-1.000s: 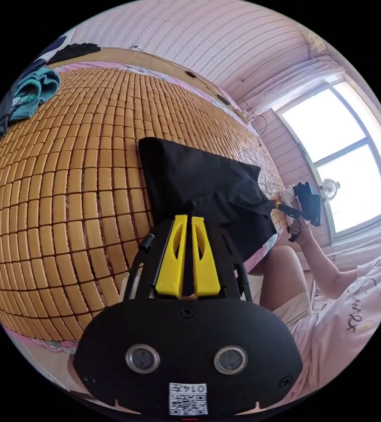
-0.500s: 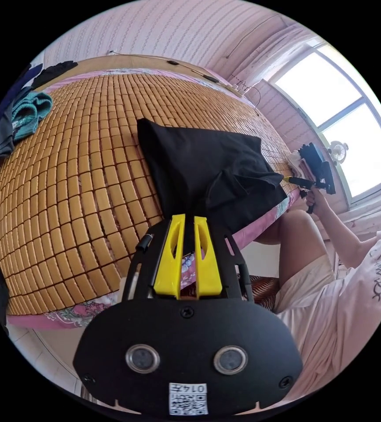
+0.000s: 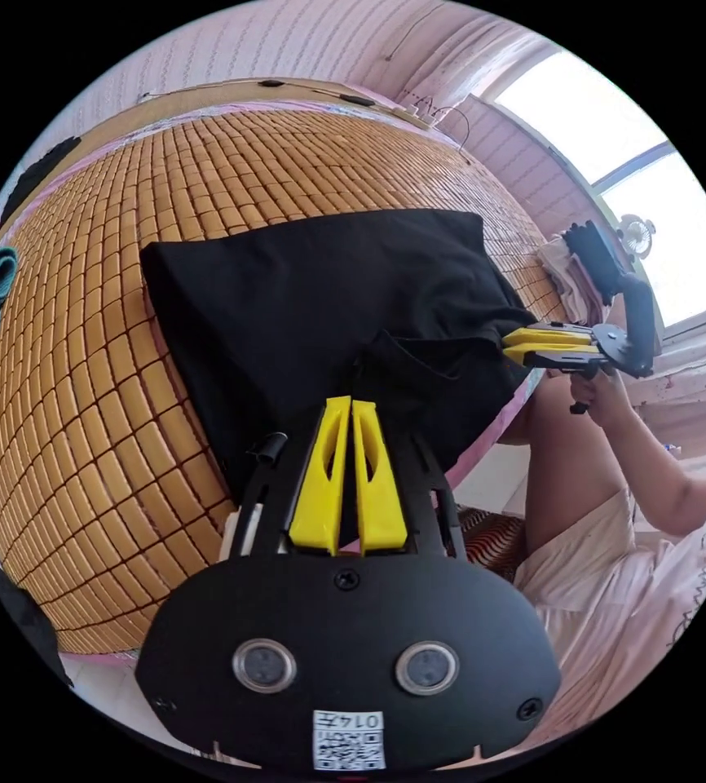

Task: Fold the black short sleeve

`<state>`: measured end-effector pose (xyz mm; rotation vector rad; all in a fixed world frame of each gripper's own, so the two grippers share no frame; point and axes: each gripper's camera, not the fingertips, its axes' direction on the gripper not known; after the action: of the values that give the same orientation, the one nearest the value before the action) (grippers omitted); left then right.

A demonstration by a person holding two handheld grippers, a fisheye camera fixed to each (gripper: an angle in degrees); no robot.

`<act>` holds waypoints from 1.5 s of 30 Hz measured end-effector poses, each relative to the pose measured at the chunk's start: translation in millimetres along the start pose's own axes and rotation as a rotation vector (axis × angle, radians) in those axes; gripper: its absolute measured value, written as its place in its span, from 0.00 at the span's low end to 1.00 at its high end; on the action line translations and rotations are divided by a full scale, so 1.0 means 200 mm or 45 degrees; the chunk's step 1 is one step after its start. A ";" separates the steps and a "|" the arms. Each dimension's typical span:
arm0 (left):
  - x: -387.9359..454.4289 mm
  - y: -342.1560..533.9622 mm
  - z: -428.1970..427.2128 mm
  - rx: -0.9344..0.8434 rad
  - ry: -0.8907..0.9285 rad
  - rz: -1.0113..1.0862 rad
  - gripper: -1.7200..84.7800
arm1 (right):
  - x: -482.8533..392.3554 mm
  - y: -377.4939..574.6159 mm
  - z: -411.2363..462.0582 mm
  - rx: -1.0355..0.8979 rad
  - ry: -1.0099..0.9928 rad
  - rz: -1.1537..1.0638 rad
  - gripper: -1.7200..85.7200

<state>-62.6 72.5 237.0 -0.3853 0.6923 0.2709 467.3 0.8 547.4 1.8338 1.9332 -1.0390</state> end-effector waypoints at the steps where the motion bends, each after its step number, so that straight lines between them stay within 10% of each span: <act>1: 0.00 0.03 -0.02 -0.010 0.046 0.010 0.02 | 0.00 0.00 -0.01 0.001 0.008 0.006 0.06; 45: 0.22 0.31 -0.01 -0.004 0.212 0.146 0.01 | -0.72 -0.25 0.02 -0.359 0.390 -0.107 0.01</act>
<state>-54.4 131.4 190.7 -0.3746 0.8795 0.3509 441.7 -106.9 651.8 1.8455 2.2119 -0.4924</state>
